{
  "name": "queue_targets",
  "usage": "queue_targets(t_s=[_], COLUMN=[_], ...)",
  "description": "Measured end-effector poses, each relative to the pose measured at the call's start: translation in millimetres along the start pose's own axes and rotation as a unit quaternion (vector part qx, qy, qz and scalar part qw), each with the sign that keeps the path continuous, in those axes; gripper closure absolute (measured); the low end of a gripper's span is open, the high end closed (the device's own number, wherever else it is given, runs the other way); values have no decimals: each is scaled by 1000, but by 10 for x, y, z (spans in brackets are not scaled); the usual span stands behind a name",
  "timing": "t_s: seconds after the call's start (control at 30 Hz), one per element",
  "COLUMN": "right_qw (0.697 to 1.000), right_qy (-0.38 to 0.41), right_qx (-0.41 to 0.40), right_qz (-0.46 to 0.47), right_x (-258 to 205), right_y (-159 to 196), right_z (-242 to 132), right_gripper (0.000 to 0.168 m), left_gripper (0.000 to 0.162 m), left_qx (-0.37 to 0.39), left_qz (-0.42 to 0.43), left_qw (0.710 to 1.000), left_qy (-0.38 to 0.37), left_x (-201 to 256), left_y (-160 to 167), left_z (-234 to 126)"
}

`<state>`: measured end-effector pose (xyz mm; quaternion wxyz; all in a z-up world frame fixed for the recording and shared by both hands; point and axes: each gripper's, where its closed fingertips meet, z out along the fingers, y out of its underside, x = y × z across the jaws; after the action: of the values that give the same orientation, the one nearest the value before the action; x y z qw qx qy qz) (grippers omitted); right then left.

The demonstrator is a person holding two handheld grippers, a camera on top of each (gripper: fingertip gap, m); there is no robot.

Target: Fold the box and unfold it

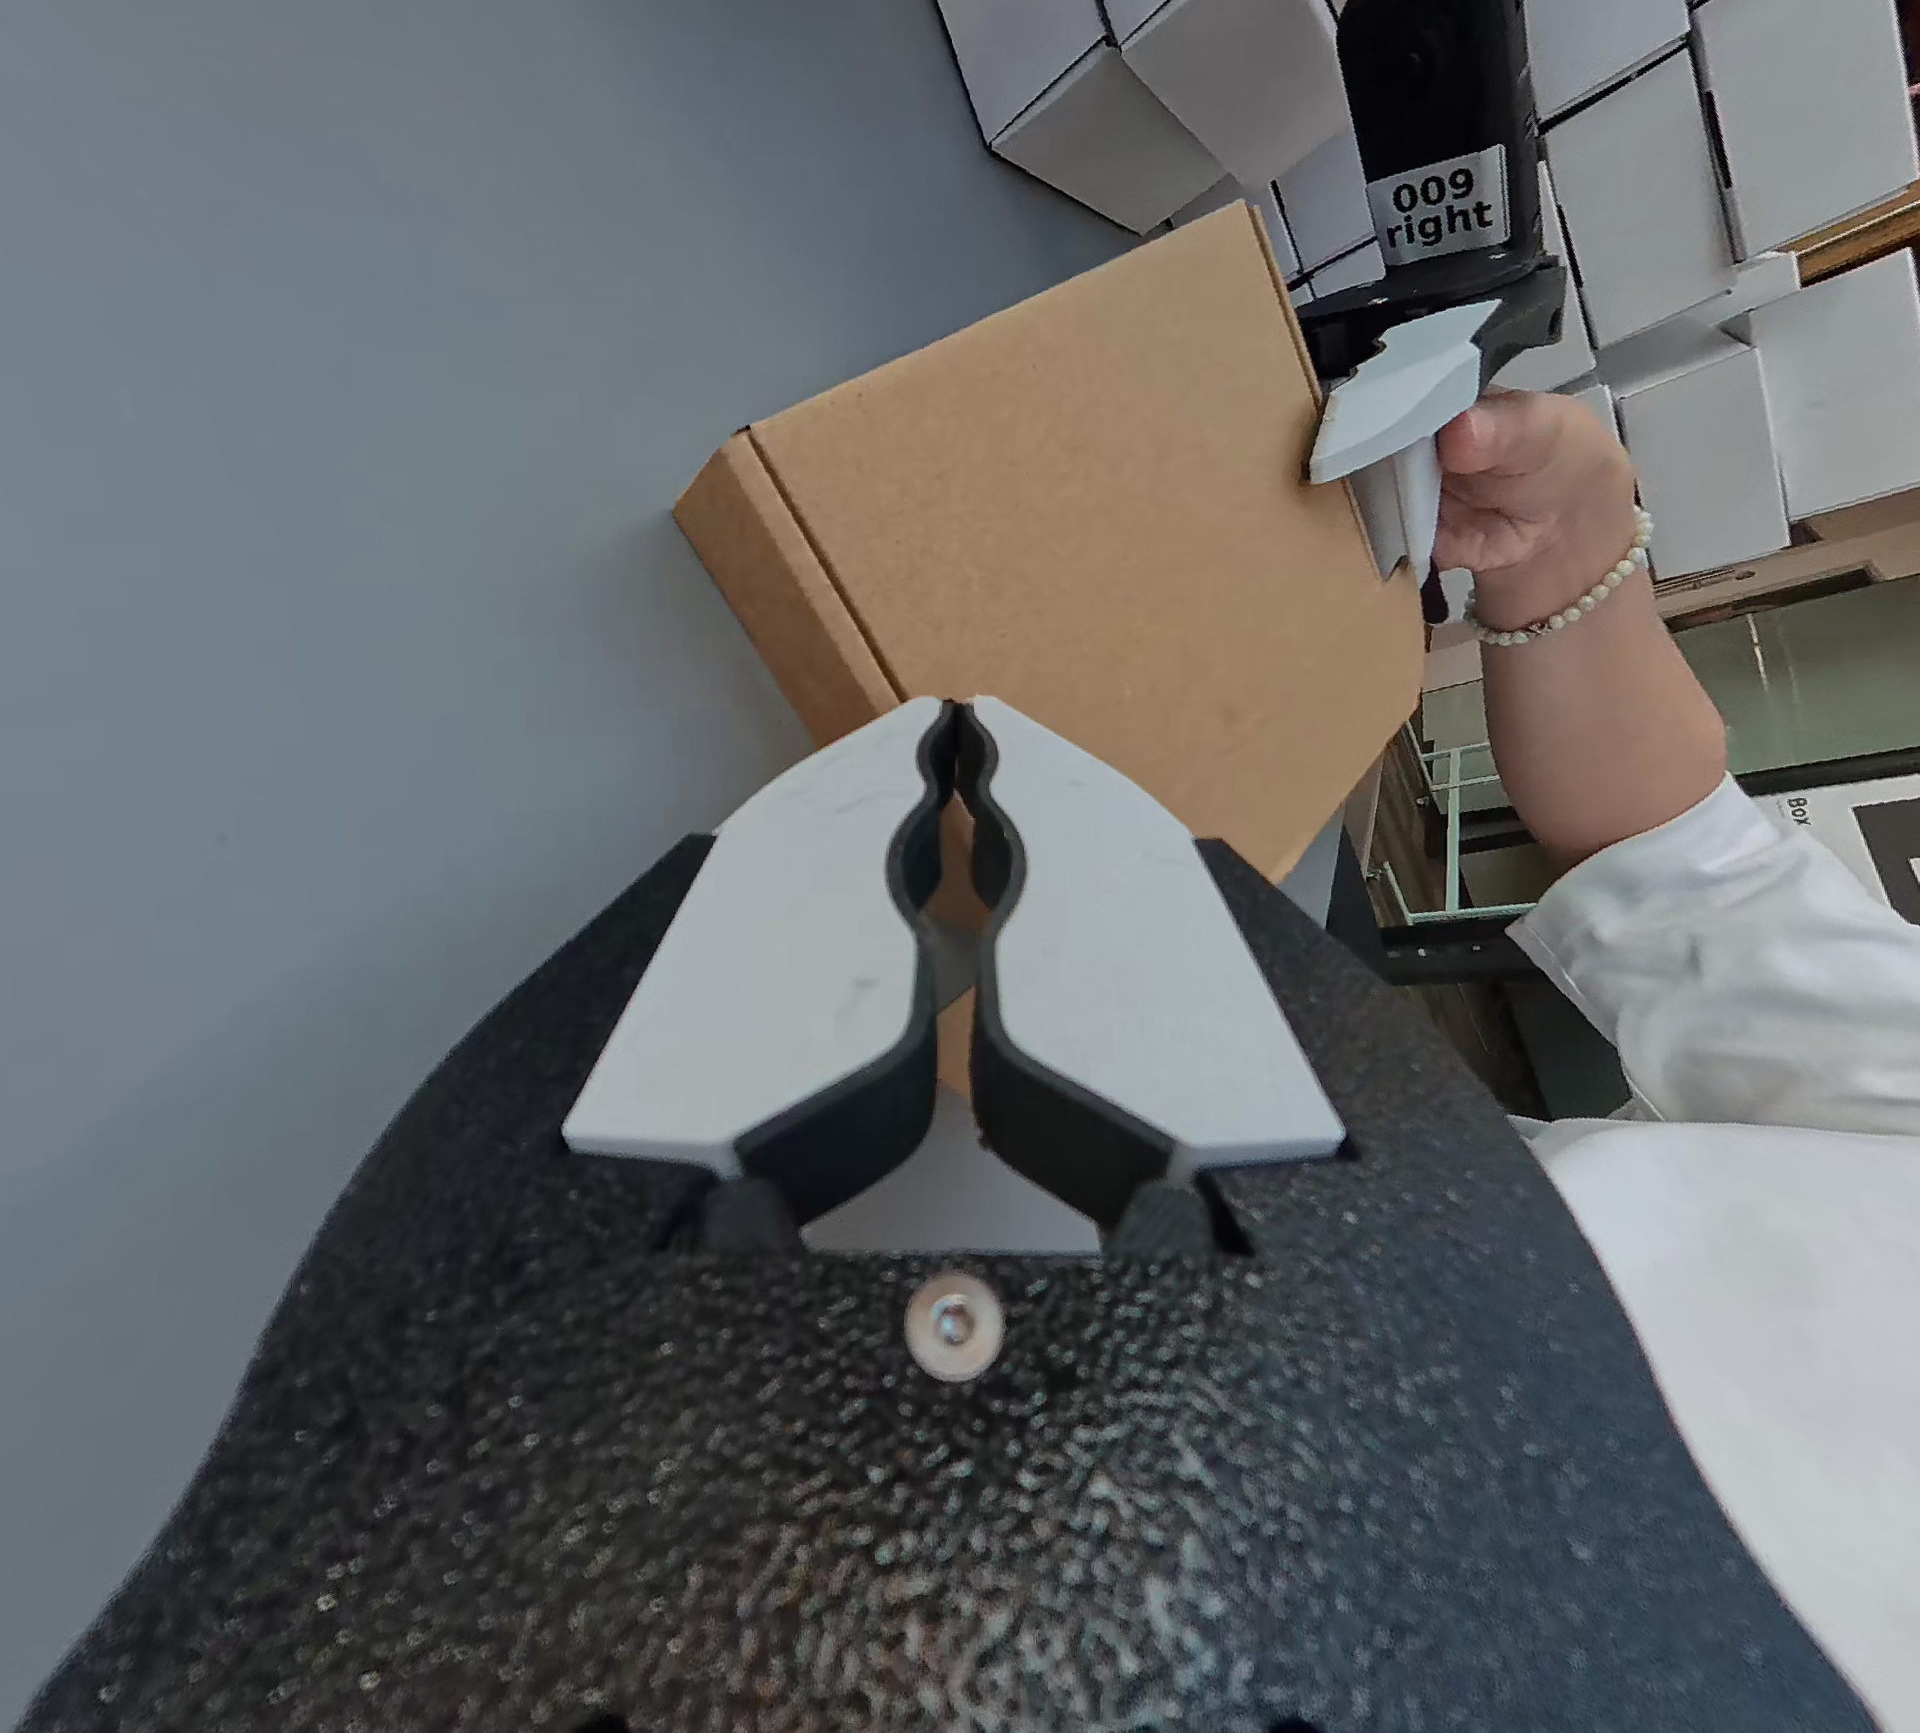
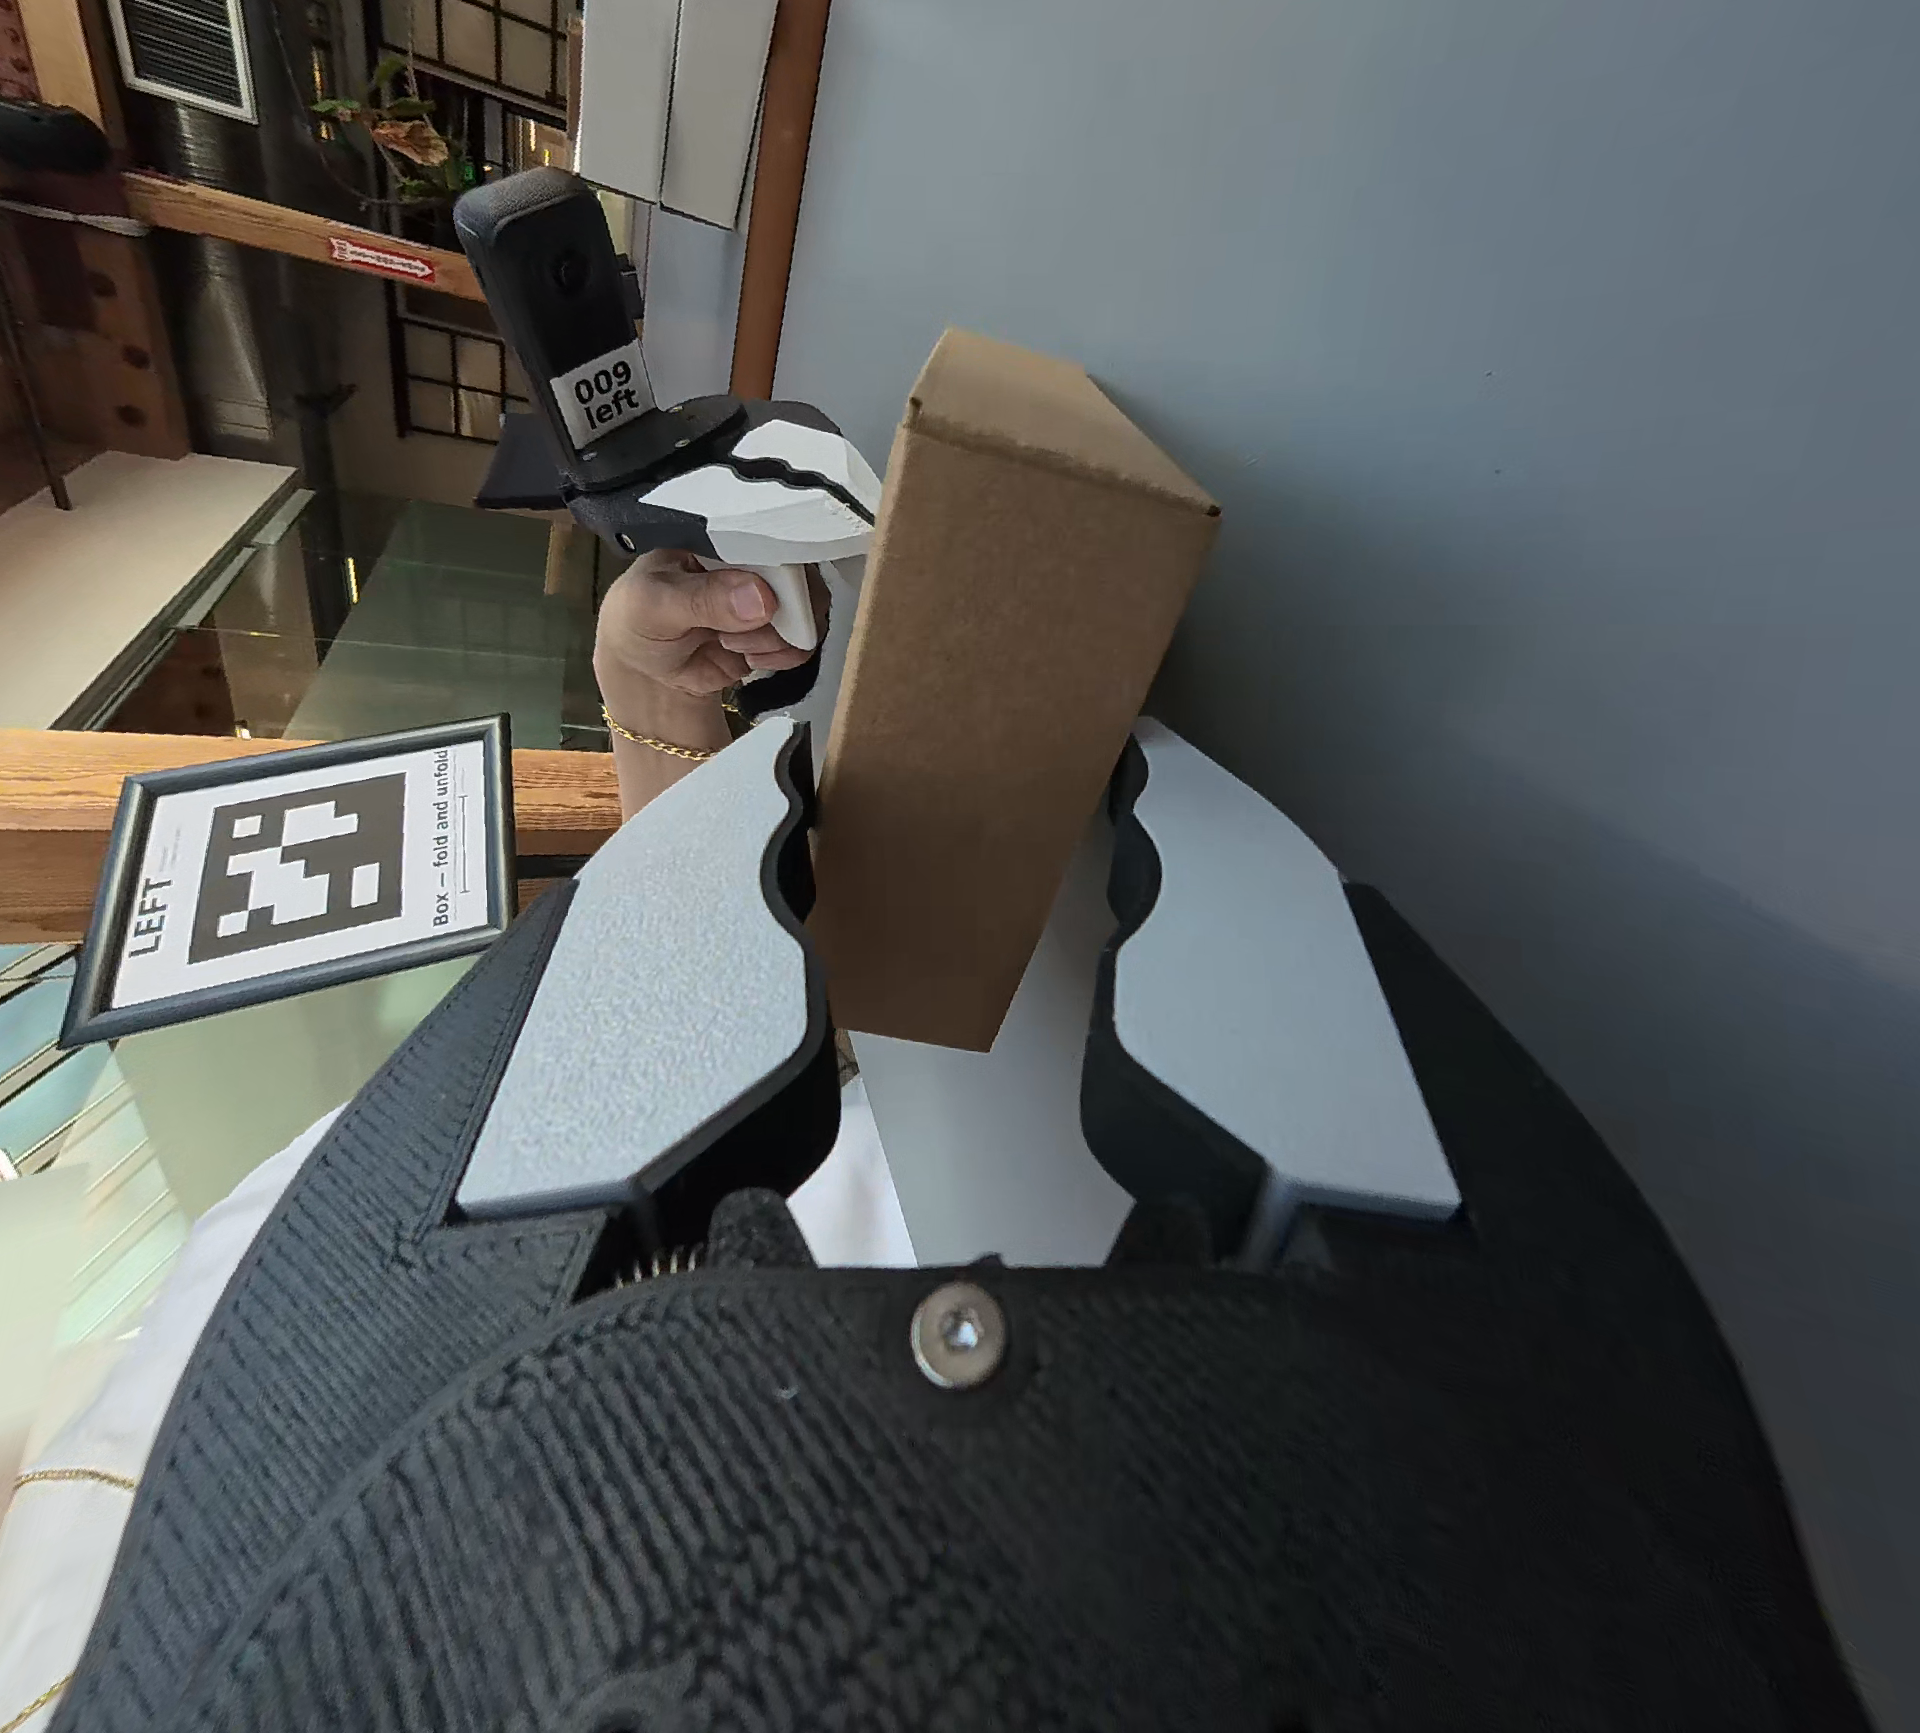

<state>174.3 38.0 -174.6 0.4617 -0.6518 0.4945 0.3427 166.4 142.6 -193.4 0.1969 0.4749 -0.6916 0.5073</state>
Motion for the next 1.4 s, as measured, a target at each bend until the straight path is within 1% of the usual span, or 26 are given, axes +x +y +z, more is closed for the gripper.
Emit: queue_targets(t_s=[0.17, 0.33, 0.53, 0.57, 0.63, 0.73, 0.83, 0.93, 1.0, 1.07, 1.27, 1.4], right_qw=[1000, 1000, 999, 999, 997, 994, 989, 980, 972, 967, 958, 956], right_qy=[4, -17, -41, -52, -81, -107, -137, -182, -215, -230, -259, -258], right_qx=[-2, 8, 10, 13, 20, 33, 51, 78, 92, 103, 107, 122], right_qz=[-3, 8, -5, -1, 7, 16, 23, 29, 35, 42, 64, 74], right_x=[12, 36, 1, -24, -83, -115, -169, -281, -358, -389, -452, -469], right_y=[-22, -33, -15, -18, -33, -72, -119, -190, -216, -223, -156, -169], right_z=[13, 16, 12, 7, -14, -66, -134, -229, -283, -310, -327, -343], right_gripper=[114, 115, 117, 117, 117, 116, 117, 117, 117, 117, 117, 117], left_gripper=[162, 162, 162, 162, 162, 162, 162, 162, 162, 161, 144, 132], left_qx=[3, 5, 5, 19, 71, 163, 212, 228, 242, 249, 238, 224], left_qz=[2, 18, 90, 109, 148, 197, 245, 285, 319, 353, 454, 529], left_qw=[1000, 1000, 996, 994, 986, 965, 946, 931, 916, 901, 852, 804], left_qy=[8, 6, 16, 21, 36, 51, 29, 9, -9, -27, -104, -153], left_x=[2, 11, 92, 132, 259, 459, 534, 578, 606, 628, 621, 662], left_y=[0, 3, 30, 3, -118, -340, -472, -505, -511, -495, -420, -379], left_z=[-5, -7, -50, -73, -167, -408, -617, -725, -771, -793, -776, -753])
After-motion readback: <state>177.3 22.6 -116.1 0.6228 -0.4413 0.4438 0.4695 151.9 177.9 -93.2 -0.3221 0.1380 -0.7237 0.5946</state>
